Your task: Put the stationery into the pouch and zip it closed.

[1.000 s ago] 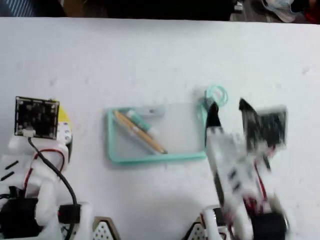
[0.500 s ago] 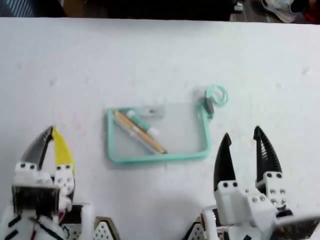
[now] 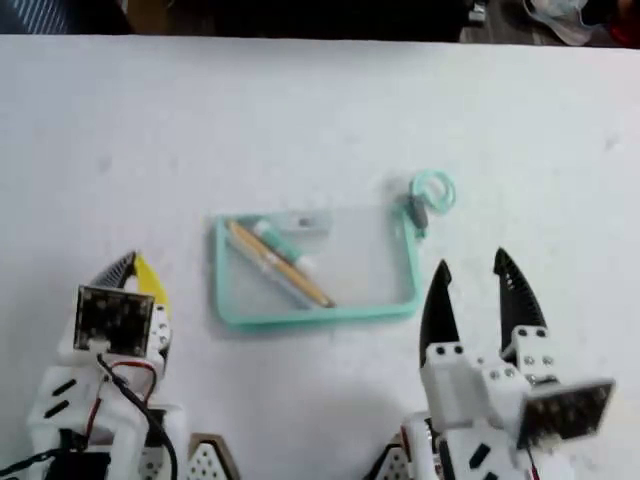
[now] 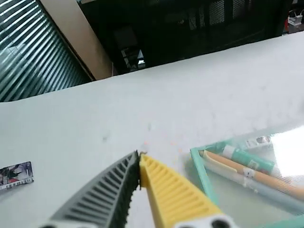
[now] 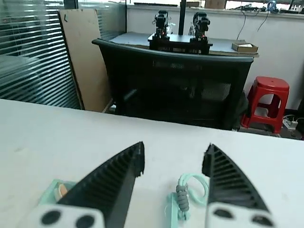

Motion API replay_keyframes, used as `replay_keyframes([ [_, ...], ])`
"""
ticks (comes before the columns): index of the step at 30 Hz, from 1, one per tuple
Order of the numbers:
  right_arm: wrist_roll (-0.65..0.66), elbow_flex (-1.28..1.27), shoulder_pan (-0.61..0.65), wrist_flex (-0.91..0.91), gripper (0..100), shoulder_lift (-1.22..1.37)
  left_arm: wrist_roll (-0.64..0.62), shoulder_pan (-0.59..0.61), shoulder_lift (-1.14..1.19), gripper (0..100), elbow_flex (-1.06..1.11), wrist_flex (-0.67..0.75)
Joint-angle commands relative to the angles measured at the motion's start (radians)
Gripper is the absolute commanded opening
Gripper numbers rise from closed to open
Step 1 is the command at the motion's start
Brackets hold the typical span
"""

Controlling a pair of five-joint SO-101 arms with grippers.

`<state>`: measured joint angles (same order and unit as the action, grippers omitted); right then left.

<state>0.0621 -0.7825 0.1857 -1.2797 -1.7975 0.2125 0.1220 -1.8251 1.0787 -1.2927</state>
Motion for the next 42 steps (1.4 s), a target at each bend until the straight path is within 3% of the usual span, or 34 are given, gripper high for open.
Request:
replay_keyframes([
  [1, 0.008, -0.077, 0.007, 0.002, 19.3, -0.007, 0.003, -0.010, -0.002, 2, 0.064, 0.037],
  [5, 0.008, -0.232, -0.001, 0.051, 19.4, -0.007, 0.002, -0.008, -0.002, 2, 0.209, 0.110],
  [18, 0.002, -0.913, -0.001, 0.545, 19.4, -0.001, 0.006, -0.005, 0.001, 2, 0.618, 0.397],
  [21, -0.037, -0.910, -0.033, 0.475, 19.3, 0.007, 0.002, 0.013, -0.004, 2, 0.615, 0.359],
  [27, -0.265, -0.908, -0.050, 0.363, 19.3, 0.001, 0.002, 0.012, -0.004, 2, 0.615, 0.259],
  [34, -0.290, -0.908, -0.053, 0.217, 19.3, -0.001, 0.002, 0.012, -0.004, 2, 0.614, 0.068],
  [36, -0.278, -0.908, -0.047, 0.145, 19.3, 0.002, 0.002, 0.012, -0.004, 2, 0.614, 0.009],
  [39, -0.133, -0.908, -0.022, -0.002, 19.1, -0.004, 0.000, 0.019, -0.004, 2, 0.614, 0.008],
  [42, 0.003, -0.908, -0.018, 0.015, 19.1, 0.002, 0.000, 0.013, -0.004, 2, 0.614, 0.008],
])
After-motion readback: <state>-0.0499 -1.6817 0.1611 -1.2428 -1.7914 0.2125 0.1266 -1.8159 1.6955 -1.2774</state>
